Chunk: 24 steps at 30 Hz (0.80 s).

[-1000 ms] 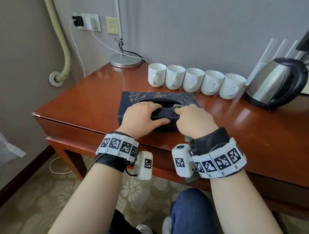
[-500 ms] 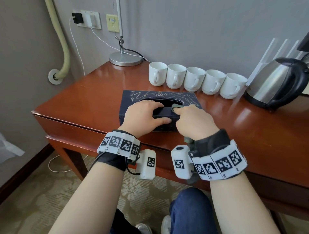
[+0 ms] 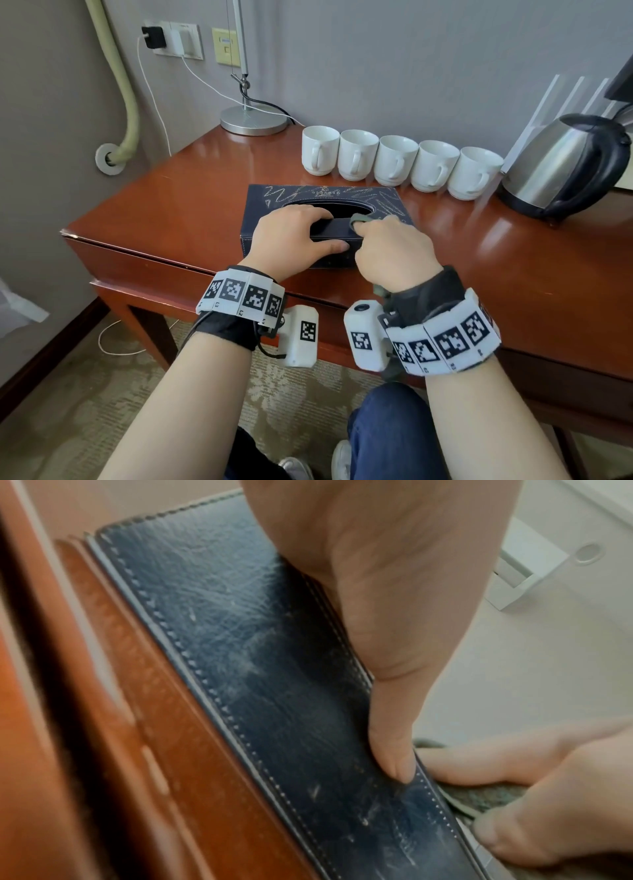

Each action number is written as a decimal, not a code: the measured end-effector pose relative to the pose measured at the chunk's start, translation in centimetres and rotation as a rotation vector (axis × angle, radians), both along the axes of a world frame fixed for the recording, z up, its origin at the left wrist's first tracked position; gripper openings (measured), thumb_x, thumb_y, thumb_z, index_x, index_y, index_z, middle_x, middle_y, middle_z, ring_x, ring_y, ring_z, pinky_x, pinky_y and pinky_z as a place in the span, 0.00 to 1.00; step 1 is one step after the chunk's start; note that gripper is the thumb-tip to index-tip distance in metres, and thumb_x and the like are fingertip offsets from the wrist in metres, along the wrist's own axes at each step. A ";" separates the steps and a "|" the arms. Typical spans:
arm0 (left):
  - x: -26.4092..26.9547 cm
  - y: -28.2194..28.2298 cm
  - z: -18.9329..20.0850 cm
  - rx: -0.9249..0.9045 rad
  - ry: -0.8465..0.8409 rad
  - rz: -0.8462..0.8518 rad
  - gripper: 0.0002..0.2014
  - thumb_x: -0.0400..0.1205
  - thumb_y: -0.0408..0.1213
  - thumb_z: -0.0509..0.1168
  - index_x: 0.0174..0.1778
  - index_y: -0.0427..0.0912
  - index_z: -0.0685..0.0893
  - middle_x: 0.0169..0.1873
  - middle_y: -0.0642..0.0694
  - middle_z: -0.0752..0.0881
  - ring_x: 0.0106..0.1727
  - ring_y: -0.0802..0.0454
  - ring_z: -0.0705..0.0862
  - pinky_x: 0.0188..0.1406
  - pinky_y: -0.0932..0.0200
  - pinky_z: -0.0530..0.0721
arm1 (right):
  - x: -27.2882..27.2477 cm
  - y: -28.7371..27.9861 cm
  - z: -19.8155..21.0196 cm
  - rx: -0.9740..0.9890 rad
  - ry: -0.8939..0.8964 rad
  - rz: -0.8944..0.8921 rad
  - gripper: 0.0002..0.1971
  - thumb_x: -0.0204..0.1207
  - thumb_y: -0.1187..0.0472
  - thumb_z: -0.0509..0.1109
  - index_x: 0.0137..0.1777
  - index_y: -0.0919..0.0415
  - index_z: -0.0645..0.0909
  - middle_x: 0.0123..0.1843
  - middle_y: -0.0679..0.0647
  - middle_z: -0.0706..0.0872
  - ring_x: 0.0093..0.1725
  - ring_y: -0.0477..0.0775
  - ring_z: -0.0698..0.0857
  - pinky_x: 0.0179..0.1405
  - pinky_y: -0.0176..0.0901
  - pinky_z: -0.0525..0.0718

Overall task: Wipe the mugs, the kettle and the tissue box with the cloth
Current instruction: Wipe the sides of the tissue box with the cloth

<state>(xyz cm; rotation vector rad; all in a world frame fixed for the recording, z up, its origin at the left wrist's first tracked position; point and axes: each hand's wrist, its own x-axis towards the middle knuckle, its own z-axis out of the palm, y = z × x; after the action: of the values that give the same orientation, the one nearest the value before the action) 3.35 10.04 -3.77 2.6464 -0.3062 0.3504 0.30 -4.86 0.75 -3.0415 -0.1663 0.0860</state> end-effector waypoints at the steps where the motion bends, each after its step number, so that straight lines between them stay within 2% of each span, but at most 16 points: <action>1: 0.0 0.0 0.0 0.003 0.005 0.001 0.27 0.76 0.60 0.72 0.68 0.51 0.84 0.63 0.54 0.86 0.67 0.53 0.80 0.58 0.56 0.76 | 0.4 -0.3 0.0 -0.005 0.001 -0.026 0.24 0.82 0.61 0.56 0.77 0.46 0.69 0.69 0.63 0.72 0.65 0.66 0.78 0.48 0.47 0.69; 3: -0.1 0.0 0.1 0.006 0.015 0.003 0.27 0.76 0.61 0.71 0.68 0.52 0.84 0.64 0.54 0.86 0.68 0.53 0.80 0.59 0.56 0.76 | 0.4 -1.1 0.1 -0.002 -0.006 -0.073 0.23 0.82 0.61 0.55 0.77 0.47 0.70 0.68 0.62 0.74 0.62 0.65 0.79 0.48 0.46 0.69; 5: -0.1 0.0 0.1 0.007 0.022 0.005 0.27 0.76 0.62 0.71 0.68 0.53 0.83 0.64 0.55 0.85 0.68 0.54 0.80 0.59 0.57 0.76 | -0.4 -2.2 0.1 0.007 -0.001 -0.097 0.23 0.82 0.62 0.56 0.75 0.48 0.71 0.63 0.61 0.75 0.53 0.64 0.78 0.46 0.46 0.69; 7: 0.0 0.0 0.1 0.005 0.023 0.007 0.27 0.76 0.62 0.71 0.68 0.53 0.83 0.64 0.55 0.86 0.68 0.54 0.80 0.59 0.57 0.76 | -1.5 -2.9 0.0 0.016 0.008 -0.092 0.23 0.81 0.63 0.56 0.75 0.48 0.71 0.54 0.58 0.72 0.46 0.61 0.72 0.45 0.46 0.69; 9: 0.0 0.0 0.1 0.005 0.017 0.008 0.27 0.76 0.62 0.71 0.68 0.53 0.84 0.63 0.55 0.86 0.67 0.54 0.80 0.58 0.57 0.75 | -2.5 -2.8 -0.1 0.020 -0.007 -0.059 0.23 0.80 0.63 0.56 0.74 0.47 0.71 0.51 0.56 0.68 0.43 0.59 0.71 0.44 0.45 0.69; 13: 0.0 -0.1 0.1 0.005 0.011 0.007 0.27 0.76 0.61 0.71 0.68 0.52 0.84 0.63 0.55 0.86 0.67 0.54 0.80 0.57 0.58 0.74 | -2.4 -1.1 -0.3 0.023 -0.041 0.017 0.22 0.81 0.62 0.56 0.74 0.47 0.72 0.51 0.56 0.68 0.46 0.60 0.75 0.43 0.45 0.70; 16: -0.1 0.0 0.1 0.010 0.014 0.011 0.27 0.76 0.62 0.71 0.68 0.53 0.83 0.64 0.56 0.85 0.68 0.55 0.79 0.57 0.59 0.73 | -0.7 -0.9 -0.1 0.019 -0.022 -0.001 0.22 0.81 0.61 0.56 0.75 0.47 0.72 0.60 0.61 0.74 0.58 0.65 0.80 0.45 0.46 0.69; 18: -0.1 0.1 0.1 0.012 0.018 0.011 0.27 0.76 0.62 0.70 0.68 0.54 0.83 0.64 0.57 0.85 0.68 0.55 0.79 0.57 0.59 0.73 | 0.2 -1.8 0.0 0.011 -0.019 -0.049 0.24 0.81 0.62 0.56 0.76 0.46 0.71 0.65 0.62 0.74 0.61 0.66 0.79 0.46 0.45 0.69; 21: -0.1 0.1 0.1 0.002 0.018 0.015 0.26 0.76 0.62 0.70 0.68 0.54 0.83 0.64 0.57 0.85 0.68 0.56 0.80 0.58 0.58 0.75 | 0.3 -3.6 0.0 0.040 0.004 -0.140 0.26 0.81 0.63 0.56 0.77 0.45 0.70 0.66 0.62 0.74 0.59 0.65 0.79 0.47 0.45 0.69; 24: -0.1 0.0 0.0 -0.003 0.008 0.031 0.26 0.76 0.62 0.71 0.67 0.55 0.84 0.64 0.57 0.86 0.68 0.56 0.80 0.58 0.59 0.74 | -0.9 -4.8 0.0 0.058 0.010 -0.181 0.26 0.81 0.64 0.56 0.78 0.46 0.68 0.62 0.61 0.73 0.50 0.62 0.75 0.46 0.44 0.69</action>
<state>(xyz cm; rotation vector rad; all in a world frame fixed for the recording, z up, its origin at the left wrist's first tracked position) 3.30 10.00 -3.76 2.6515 -0.2625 0.3492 -0.59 -9.64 0.72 -2.9816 0.1062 0.0819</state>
